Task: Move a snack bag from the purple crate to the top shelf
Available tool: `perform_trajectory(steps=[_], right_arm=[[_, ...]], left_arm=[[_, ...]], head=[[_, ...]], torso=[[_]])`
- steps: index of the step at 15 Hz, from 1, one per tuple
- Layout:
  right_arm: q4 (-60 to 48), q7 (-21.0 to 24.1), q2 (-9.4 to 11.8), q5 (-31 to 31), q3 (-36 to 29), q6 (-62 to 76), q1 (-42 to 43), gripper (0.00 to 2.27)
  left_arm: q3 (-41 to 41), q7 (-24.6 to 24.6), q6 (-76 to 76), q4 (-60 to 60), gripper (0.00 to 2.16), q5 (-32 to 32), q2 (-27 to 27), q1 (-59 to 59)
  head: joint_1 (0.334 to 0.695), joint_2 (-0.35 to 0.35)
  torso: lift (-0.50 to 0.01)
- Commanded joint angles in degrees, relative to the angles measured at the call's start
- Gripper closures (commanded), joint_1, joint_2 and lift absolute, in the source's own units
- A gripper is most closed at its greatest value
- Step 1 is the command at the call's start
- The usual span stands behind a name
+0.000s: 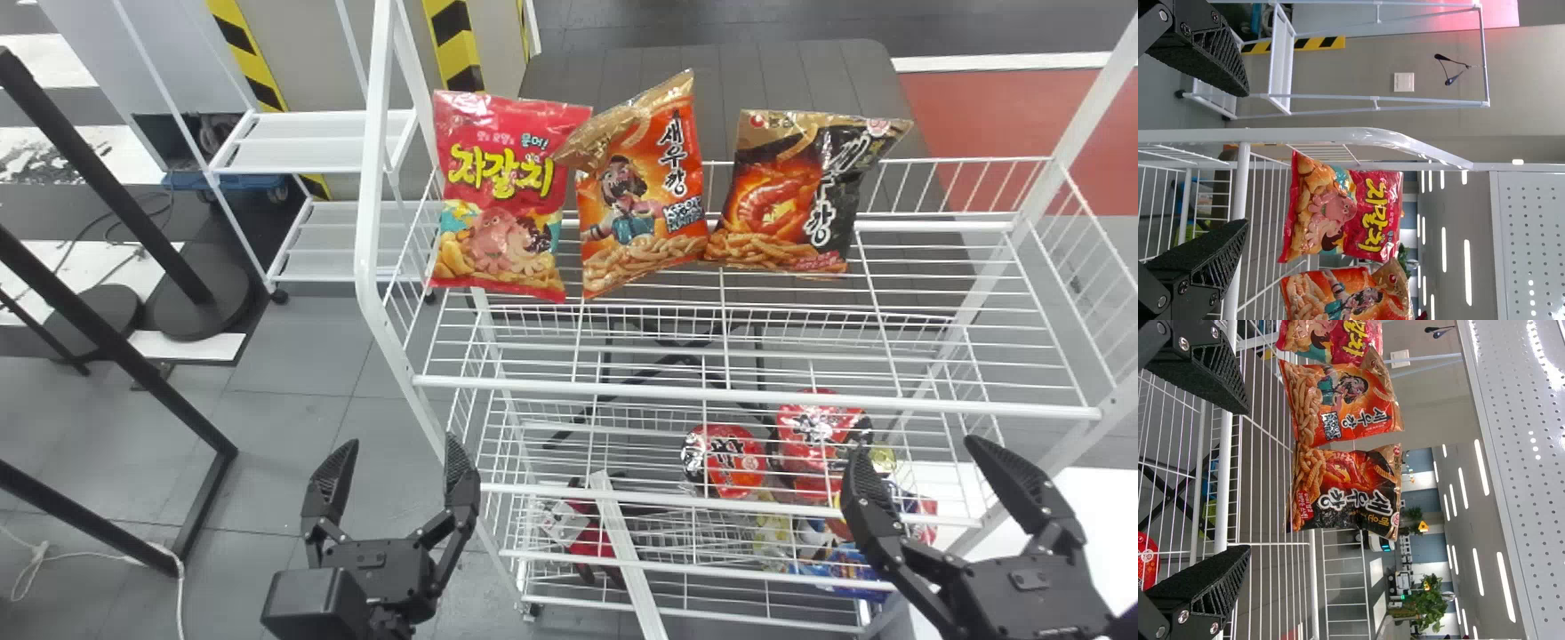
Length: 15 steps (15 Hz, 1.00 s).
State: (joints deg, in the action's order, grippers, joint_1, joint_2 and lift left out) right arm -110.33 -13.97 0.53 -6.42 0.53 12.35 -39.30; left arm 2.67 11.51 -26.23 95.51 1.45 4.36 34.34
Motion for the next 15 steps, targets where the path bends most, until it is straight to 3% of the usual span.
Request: perform_trajectory(steps=[1, 15], right_arm=[[0.0, 0.0, 0.0, 0.0, 0.0, 0.0, 0.0, 0.09], [0.3, 0.0, 0.3, -0.1, 0.2, -0.2, -0.1, 0.08]], left_arm=[[0.1, 0.0, 0.2, -0.1, 0.15, 0.0, -0.1, -0.1], [0.1, 0.2, 1.1, -0.7, 0.15, -0.1, -0.1, -0.3]], head=[[0.695, 0.128], [0.695, 0.125]], torso=[[0.0], [-0.012]])
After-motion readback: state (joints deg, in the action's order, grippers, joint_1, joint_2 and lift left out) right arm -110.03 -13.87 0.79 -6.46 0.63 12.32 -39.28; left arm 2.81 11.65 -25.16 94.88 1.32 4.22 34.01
